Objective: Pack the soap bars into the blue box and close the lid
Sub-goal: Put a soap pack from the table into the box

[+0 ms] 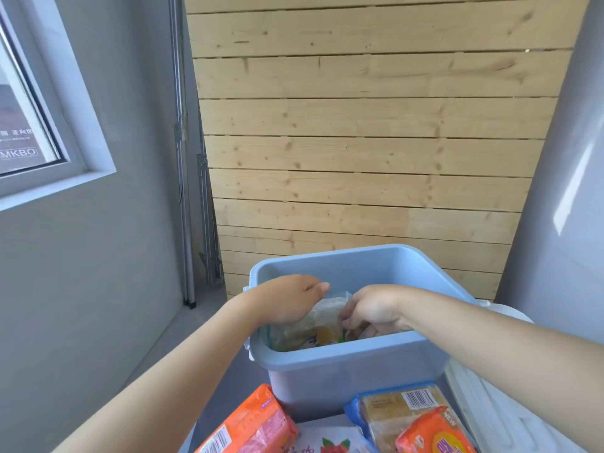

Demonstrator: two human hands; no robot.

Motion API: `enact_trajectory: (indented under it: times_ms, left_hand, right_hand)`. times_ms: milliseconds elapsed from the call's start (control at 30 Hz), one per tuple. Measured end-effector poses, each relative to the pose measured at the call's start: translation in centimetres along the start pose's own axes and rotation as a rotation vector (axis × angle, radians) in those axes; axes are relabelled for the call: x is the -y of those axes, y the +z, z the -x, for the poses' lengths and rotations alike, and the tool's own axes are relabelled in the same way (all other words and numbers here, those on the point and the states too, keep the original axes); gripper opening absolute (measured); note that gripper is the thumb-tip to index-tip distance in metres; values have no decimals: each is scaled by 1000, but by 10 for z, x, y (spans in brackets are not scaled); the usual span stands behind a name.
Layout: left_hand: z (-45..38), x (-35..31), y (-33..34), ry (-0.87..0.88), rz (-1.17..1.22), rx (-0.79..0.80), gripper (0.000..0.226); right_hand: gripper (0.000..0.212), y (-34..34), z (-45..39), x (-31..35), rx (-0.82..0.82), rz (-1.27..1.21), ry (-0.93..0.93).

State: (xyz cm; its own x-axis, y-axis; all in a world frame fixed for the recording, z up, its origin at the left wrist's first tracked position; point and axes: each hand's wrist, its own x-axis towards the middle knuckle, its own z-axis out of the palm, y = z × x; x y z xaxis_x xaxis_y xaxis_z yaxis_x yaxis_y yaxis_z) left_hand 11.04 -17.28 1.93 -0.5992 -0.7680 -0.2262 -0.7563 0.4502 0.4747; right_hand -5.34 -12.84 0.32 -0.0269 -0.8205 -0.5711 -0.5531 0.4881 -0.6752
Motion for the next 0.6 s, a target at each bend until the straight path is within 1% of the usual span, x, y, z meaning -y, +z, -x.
enact_trajectory:
  times_ms: [33,100,167,233,333,467,533,600]
  left_hand:
    - [0,1,1,2,4,-5,51]
    - [0,2,1,3,21,-15,52]
    - [0,2,1,8,34,-24,52]
    - [0,3,2,14,40,-31,53]
    - [1,3,3,16,36,-39,52]
    - [2,3,4,17,32,-59,52]
    - [2,2,5,19,29,-73,52]
    - [3,1,6,21,45,-96,53]
  right_hand:
    - [12,-1,0,0,-22,29,17]
    - [26,-5,1,0,-69,11,58]
    - [36,-9,6,0,-35,-100,80]
    - [39,-9,8,1,13,-174,90]
    - [45,-7,8,2,14,-140,102]
    - [62,-4,12,8,46,-148,89]
    - [69,-7,12,7,54,-193,93]
    - [69,-13,12,4,27,-299,73]
